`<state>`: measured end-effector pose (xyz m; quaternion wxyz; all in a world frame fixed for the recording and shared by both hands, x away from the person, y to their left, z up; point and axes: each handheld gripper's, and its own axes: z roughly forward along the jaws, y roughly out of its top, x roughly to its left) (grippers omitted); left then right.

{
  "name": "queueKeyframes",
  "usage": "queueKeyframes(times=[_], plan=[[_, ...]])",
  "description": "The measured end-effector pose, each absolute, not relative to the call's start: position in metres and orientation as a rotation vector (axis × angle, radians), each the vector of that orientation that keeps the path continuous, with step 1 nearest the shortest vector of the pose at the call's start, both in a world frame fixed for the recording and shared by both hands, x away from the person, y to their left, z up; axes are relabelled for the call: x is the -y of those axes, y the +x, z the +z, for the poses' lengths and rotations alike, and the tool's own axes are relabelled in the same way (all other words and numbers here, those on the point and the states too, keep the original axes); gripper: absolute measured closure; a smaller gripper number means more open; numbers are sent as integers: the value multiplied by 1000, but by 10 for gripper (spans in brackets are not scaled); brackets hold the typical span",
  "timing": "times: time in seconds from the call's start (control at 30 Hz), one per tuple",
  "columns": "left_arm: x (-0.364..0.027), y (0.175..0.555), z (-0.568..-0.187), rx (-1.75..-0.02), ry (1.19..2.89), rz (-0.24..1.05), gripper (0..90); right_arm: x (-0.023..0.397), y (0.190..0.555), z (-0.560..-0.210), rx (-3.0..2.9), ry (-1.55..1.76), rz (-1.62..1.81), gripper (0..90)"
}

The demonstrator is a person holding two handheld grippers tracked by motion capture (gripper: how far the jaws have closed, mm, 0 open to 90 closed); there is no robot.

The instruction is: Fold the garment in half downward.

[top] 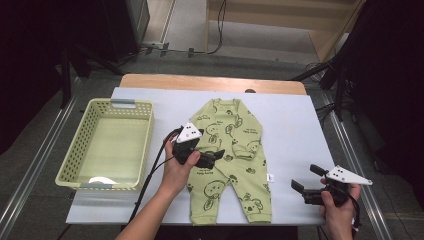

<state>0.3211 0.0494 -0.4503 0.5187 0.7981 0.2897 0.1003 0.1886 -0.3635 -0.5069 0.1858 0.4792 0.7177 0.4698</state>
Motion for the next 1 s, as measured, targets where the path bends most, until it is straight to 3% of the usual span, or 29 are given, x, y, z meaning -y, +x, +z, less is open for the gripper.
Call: queueKeyframes(times=[1.0], plan=[[-38, 391, -459, -785, 1934, 220, 14, 365, 189, -505, -2022, 1351, 1327, 0]])
